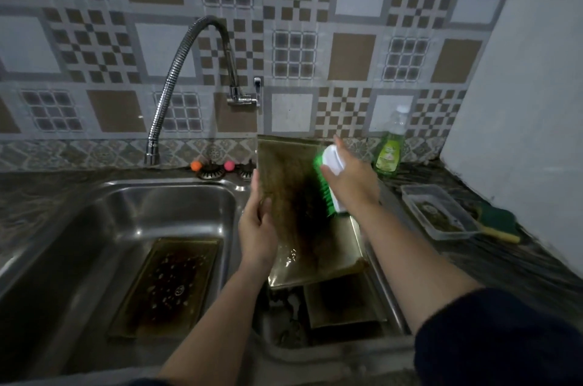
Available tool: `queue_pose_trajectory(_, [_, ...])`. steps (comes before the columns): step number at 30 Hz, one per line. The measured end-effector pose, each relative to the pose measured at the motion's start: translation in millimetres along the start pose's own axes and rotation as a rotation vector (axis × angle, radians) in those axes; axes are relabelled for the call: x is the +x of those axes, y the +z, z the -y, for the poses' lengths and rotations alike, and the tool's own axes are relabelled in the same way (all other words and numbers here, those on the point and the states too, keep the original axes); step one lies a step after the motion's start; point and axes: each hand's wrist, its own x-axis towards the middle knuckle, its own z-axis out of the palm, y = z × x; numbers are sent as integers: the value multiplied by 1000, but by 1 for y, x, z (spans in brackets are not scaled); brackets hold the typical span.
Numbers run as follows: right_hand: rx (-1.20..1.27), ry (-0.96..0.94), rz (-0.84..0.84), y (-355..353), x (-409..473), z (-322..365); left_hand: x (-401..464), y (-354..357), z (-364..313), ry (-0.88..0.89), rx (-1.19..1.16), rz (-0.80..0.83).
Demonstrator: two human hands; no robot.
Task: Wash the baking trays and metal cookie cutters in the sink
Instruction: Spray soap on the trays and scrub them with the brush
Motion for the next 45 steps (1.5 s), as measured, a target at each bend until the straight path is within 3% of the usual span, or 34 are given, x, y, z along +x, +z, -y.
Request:
queue_pose_trajectory(3, [-30,-29,88,12,-44,-21,10,-3,5,-9,65,-81])
queue_pose_trajectory(6, [70,-1,145,19,-67,-46,11,0,9,-11,134,-57])
queue_pose_trajectory(9, [221,85,205,8,-47,-42,4,14,9,-3,154,-70])
queue_pose_trajectory(14, [255,91,266,-18,-14,-12,-8,40,11,74,361,-34])
queue_pose_trajectory(22, [281,190,176,-28,4,27,-34,70,17,286,467,44])
queue_pose_trajectory(26, [297,219,107,-22,5,24,-38,72,24,188,496,105])
queue_pose_trajectory(30, [402,160,74,-23,10,16,-34,64,21,79,330,231])
queue_pose_trajectory(35, [614,95,215,-42,11,5,2,38,41,-157,493,186])
queue_pose_trajectory(39, [782,100,272,-55,5,-2,17,30,43,-341,379,224])
queue_pose_trajectory(42, [788,125,305,-56,3,-9,7,35,39,-361,250,209])
queue_pose_trajectory(45, [726,151,318,-49,6,-24,-6,38,45,-267,224,103])
